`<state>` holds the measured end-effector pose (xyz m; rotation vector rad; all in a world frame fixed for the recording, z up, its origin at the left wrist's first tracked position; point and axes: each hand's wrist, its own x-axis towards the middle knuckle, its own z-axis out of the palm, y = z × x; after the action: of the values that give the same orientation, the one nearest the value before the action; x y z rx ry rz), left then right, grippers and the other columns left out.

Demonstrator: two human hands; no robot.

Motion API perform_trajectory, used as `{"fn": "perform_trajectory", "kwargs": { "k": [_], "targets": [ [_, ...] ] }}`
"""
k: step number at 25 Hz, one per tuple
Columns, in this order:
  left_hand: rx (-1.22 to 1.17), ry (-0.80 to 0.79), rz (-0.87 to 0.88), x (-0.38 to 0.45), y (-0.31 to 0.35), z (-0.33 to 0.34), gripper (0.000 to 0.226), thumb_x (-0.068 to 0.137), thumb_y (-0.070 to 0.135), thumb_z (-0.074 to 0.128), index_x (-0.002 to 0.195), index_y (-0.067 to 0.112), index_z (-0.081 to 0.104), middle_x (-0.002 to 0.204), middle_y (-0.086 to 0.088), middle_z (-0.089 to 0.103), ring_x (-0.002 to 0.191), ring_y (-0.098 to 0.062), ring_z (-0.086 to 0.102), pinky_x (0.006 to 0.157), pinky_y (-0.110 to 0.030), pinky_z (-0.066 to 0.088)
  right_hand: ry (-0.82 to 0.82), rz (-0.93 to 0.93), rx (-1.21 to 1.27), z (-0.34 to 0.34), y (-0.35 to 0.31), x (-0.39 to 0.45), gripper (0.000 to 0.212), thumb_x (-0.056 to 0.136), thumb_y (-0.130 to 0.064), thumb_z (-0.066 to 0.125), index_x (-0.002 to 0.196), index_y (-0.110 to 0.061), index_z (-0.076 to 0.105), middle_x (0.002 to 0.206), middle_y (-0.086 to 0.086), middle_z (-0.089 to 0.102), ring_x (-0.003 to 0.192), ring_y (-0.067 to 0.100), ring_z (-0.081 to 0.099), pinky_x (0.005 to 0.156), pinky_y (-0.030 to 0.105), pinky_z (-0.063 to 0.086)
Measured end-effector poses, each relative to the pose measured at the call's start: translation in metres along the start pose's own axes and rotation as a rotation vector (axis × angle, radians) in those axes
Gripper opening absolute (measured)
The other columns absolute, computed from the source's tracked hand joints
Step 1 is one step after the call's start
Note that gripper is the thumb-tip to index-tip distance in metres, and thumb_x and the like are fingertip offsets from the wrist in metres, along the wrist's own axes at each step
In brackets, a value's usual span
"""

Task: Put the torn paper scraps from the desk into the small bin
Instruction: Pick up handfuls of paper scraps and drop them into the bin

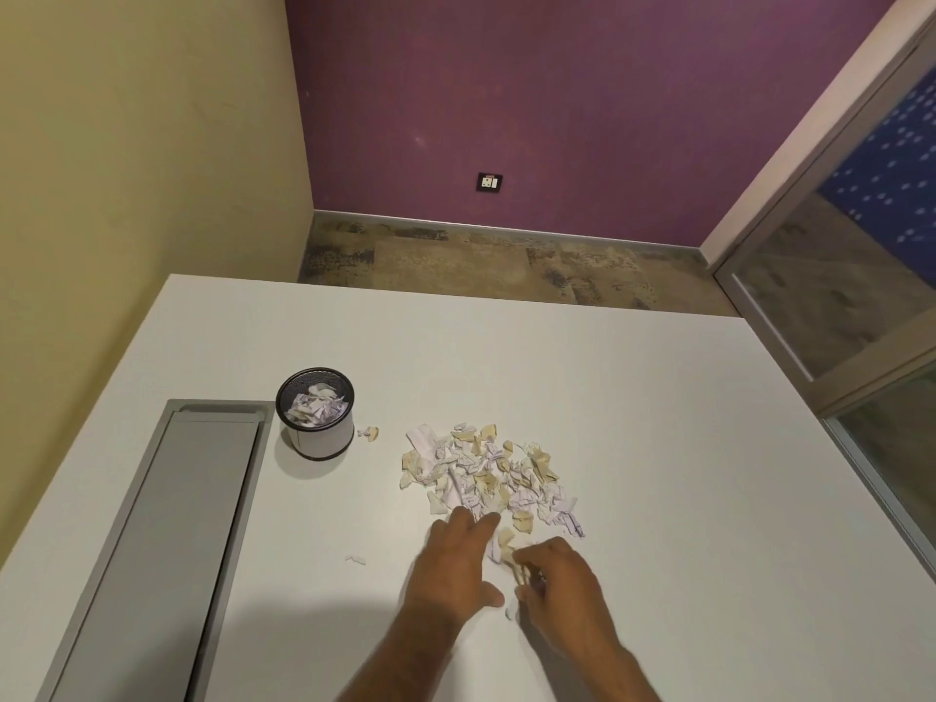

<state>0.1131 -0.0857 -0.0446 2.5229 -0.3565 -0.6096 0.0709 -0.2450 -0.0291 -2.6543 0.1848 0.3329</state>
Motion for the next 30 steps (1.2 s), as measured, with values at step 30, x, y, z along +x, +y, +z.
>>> {"fn": "perform_trajectory", "kwargs": {
  "k": [30],
  "targets": [
    [-0.825, 0.692, -0.281, -0.045, -0.076, -0.091, 0.022, 0.069, 0.014, 0.082, 0.072, 0.035, 0.077, 0.081, 0.021, 0.074, 0.070, 0.000, 0.070, 0.067, -0.015, 0.054, -0.006, -0.383, 0.278, -0.059, -0.240, 0.135, 0.015, 0.073, -0.009, 0.072, 0.084, -0.016, 0.079, 0.080, -0.001, 0.076, 0.075, 0.015, 0.068, 0.069, 0.022, 0.050]
  ]
}}
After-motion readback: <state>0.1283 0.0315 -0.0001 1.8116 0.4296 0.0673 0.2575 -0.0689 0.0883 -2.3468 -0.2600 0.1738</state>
